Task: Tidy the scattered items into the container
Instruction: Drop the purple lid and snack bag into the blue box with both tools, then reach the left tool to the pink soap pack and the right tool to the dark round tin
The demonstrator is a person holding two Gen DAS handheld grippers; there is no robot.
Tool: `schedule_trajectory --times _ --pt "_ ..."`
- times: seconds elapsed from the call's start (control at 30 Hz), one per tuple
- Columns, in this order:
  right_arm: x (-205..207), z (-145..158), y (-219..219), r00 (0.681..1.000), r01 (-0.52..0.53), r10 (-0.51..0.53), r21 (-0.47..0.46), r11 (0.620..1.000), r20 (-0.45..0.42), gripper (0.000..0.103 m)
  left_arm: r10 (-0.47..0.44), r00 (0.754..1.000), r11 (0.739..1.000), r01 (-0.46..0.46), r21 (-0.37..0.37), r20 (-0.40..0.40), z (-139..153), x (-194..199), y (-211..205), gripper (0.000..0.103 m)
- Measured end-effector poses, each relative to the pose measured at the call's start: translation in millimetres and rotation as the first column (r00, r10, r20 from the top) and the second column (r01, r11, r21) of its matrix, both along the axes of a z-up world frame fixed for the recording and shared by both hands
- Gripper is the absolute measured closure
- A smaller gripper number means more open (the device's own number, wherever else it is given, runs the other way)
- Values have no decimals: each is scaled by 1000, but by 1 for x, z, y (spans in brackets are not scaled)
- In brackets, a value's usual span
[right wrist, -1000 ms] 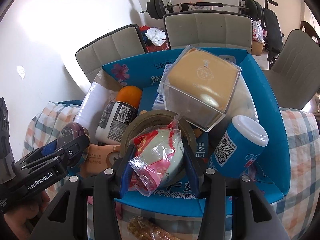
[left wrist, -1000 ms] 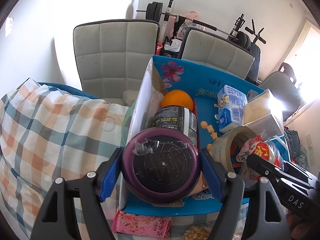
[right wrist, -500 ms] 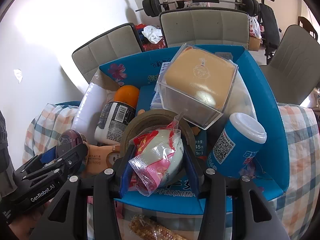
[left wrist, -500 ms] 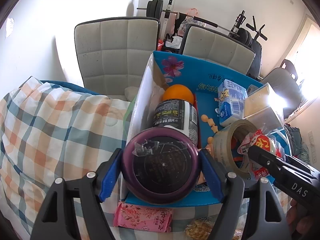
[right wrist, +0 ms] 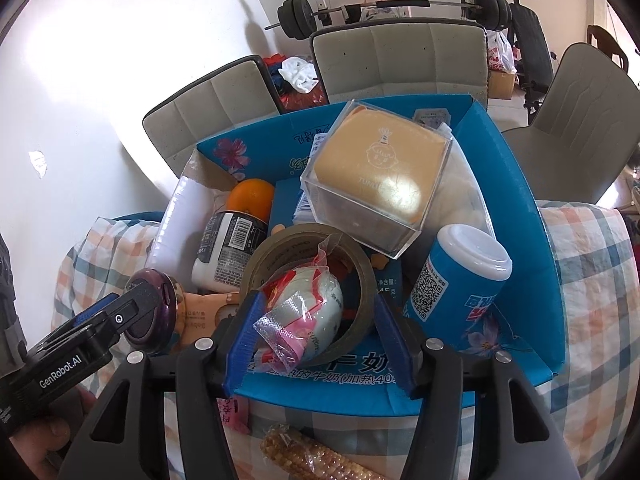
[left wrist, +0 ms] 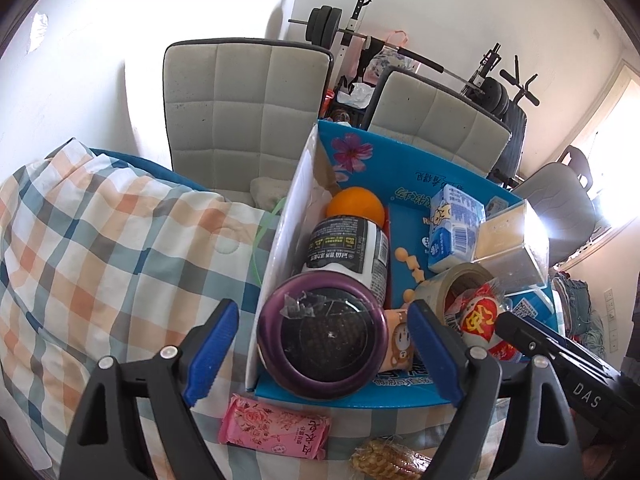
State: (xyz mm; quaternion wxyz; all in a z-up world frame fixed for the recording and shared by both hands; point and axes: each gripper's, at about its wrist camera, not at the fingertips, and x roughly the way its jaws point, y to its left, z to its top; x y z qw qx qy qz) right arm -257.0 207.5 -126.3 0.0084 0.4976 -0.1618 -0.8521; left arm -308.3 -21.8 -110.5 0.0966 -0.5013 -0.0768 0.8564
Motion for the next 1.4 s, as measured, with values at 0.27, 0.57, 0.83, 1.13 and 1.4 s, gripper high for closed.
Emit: schedule_trajectory --times 0.27,0.57,0.83,1.13,1.4 --pt "38 13 28 996 56 -59 -56 997 -63 35 161 985 985 -157 65 -64 21 34 -47 8" --pt "119 -3 92 955 282 -294 -182 942 -40 34 360 900 924 -380 38 245 -94 79 -57 6" --pt "175 -38 137 890 456 -449 -183 871 83 34 468 862 883 -446 -145 196 -134 73 -19 0" --pt "180 -46 153 899 436 -430 -82 896 87 34 317 940 929 -282 -240 122 -135 100 -1 0" --pt "156 -55 158 904 422 -417 -46 905 95 34 211 970 952 -177 -249 117 -131 132 -3 0"
